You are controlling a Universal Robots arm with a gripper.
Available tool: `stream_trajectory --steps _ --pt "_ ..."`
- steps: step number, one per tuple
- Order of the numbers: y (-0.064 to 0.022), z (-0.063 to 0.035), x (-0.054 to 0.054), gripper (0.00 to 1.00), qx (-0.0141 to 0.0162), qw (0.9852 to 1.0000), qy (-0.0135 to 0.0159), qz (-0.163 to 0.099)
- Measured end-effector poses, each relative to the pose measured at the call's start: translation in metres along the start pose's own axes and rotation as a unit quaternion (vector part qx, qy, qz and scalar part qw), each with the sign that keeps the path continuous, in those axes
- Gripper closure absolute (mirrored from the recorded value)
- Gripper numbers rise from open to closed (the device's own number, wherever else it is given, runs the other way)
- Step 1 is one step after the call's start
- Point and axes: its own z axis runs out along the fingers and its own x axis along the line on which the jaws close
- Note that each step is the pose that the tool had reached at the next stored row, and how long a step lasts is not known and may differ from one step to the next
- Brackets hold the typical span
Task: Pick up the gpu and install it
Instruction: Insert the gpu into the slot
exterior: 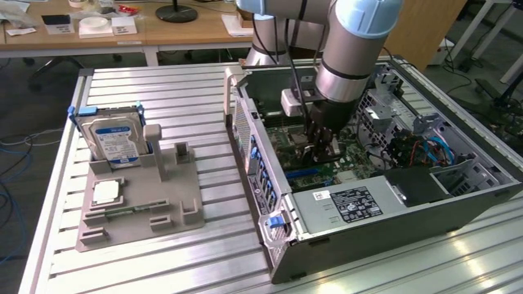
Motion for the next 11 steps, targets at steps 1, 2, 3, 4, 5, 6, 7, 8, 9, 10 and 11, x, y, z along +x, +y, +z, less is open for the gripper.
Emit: stream_trajectory --steps 1,2,3,4,5,6,7,8,9,10,11 --pt "0.0014 0.0016 0.0002 0.72 -0.0001 1.0 0.0001 0.0" --pt "0.0021 0.0034 0.0002 0.72 -0.0001 1.0 0.0001 0.0" --pt "0.0027 0.0051 0.0002 0.72 0.0 1.0 -0.0001 0.0" --pt "0.0033 0.0055 0.0003 0.72 0.0 1.0 0.0001 0.0" --pt "0.0043 0.0057 0.0004 0.72 0.0 1.0 0.0001 0.0" --pt "0.0057 0.0057 0.0005 0.72 0.0 1.0 0.0001 0.0" --pt "0.0068 0.0057 0.0005 0.72 0.0 1.0 0.0001 0.0" --pt "0.0081 0.0058 0.0006 0.72 0.0001 1.0 0.0001 0.0" --pt "0.0088 0.0059 0.0006 0.72 0.0001 1.0 0.0 0.0" --pt "0.0091 0.0059 0.0006 0.72 0.0 1.0 0.0 0.0" --pt "0.0091 0.006 0.0007 0.72 -0.0001 1.0 0.0 0.0"
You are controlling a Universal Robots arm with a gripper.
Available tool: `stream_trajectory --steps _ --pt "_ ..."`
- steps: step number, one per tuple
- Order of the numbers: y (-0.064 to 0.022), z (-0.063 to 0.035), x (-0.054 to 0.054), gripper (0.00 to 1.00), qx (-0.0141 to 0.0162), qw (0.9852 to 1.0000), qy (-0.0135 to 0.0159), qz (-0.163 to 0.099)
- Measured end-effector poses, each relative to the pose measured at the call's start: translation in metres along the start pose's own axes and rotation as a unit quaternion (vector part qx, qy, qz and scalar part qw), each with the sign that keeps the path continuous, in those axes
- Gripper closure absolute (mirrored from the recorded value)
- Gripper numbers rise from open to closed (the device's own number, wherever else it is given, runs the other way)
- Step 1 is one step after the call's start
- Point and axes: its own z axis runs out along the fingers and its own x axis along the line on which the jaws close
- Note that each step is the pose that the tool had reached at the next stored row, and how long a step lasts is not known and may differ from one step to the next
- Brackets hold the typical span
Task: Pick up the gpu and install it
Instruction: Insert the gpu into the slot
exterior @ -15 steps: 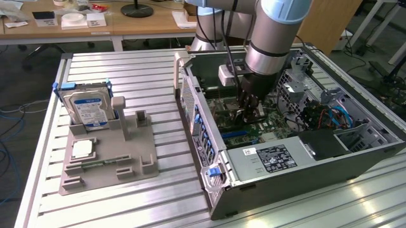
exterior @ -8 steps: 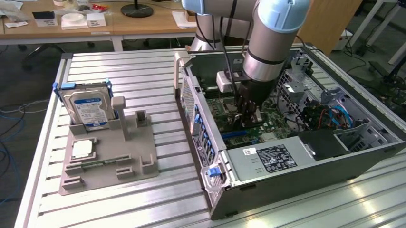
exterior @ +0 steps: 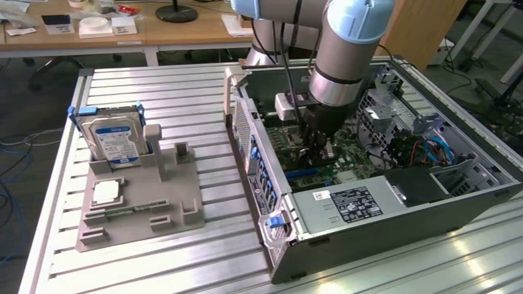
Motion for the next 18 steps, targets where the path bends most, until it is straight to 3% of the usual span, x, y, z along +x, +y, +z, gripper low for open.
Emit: stream_trajectory --steps 18 --pt "0.0013 0.0029 0.0001 0.72 0.0 1.0 -0.0001 0.0"
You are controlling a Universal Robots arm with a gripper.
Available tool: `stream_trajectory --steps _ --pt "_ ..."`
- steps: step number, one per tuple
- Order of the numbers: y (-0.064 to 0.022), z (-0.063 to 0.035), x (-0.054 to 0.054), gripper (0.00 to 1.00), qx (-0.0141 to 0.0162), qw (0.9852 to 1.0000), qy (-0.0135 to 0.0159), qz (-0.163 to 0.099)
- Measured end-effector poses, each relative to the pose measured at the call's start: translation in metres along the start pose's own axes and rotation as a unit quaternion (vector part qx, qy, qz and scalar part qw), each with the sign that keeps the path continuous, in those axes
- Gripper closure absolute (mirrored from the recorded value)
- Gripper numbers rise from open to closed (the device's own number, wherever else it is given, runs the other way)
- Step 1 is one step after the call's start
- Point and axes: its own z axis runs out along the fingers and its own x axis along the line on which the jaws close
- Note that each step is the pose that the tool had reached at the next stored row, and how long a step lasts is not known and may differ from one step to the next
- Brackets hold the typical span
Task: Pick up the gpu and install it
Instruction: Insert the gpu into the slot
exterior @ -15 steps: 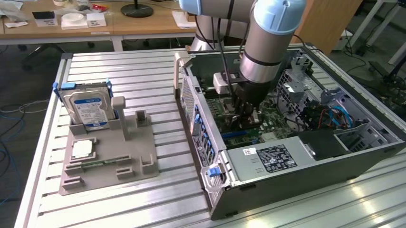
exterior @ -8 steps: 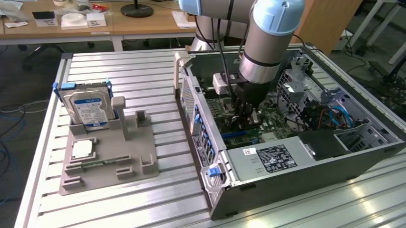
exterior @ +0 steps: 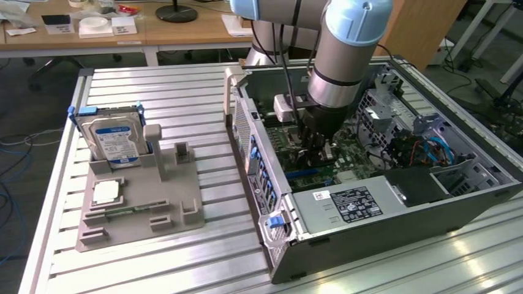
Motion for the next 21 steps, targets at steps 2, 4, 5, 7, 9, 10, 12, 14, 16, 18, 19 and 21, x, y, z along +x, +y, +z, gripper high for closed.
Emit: stream_trajectory --steps 2,4,5,7,9,10,12,14,16,18,19,21 --pt "0.0 0.0002 0.0 0.72 0.0 1.0 -0.0001 0.0" --pt "0.0 0.0004 0.0 0.72 0.0 1.0 -0.0001 0.0" --pt "0.0 0.0006 0.0 0.72 0.0 1.0 -0.0001 0.0" --pt "0.0 0.0008 0.0 0.72 0.0 1.0 -0.0002 0.0" --pt "0.0 0.0008 0.0 0.72 0.0 1.0 -0.0002 0.0" --pt "0.0 0.0008 0.0 0.72 0.0 1.0 -0.0002 0.0" --pt "0.0 0.0009 0.0 0.72 -0.0001 1.0 -0.0003 -0.003" --pt "0.0 0.0009 0.0 0.72 -0.0001 1.0 -0.0003 -0.003" --pt "0.0 0.0009 0.0 0.72 -0.0001 1.0 -0.0002 -0.003" --pt "-0.0003 0.0009 0.0 0.72 -0.0001 1.0 -0.0003 -0.003" --pt "-0.0009 0.0009 0.0 0.72 -0.0001 1.0 -0.0003 -0.003" --pt "-0.0022 0.001 -0.0001 0.72 0.0 1.0 -0.0003 -0.003"
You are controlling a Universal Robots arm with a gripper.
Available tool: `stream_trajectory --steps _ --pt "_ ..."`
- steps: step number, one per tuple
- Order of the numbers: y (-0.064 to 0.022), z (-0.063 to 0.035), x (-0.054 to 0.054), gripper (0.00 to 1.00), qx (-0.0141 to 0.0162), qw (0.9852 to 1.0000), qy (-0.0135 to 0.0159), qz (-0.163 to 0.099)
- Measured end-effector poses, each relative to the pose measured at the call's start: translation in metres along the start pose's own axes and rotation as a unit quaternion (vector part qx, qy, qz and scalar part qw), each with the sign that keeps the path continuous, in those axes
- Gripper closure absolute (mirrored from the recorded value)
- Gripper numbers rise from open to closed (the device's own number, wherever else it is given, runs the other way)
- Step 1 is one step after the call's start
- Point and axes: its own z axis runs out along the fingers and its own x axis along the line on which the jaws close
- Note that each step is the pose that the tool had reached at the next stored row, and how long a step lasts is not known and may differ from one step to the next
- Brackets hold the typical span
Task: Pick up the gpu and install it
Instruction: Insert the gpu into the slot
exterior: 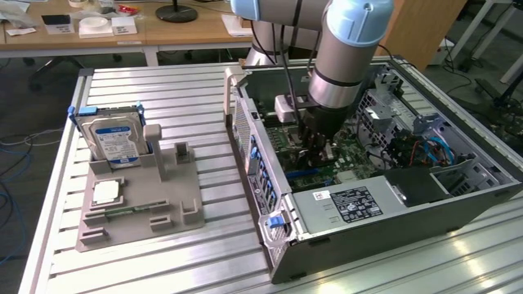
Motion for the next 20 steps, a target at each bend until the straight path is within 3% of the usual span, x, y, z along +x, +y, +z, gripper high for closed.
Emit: stream_trajectory --steps 10,20 --pt "0.0 0.0 0.0 0.72 0.0 1.0 0.0001 0.002" --pt "0.0001 0.0005 0.0009 0.72 0.0004 0.9998 0.0002 0.022"
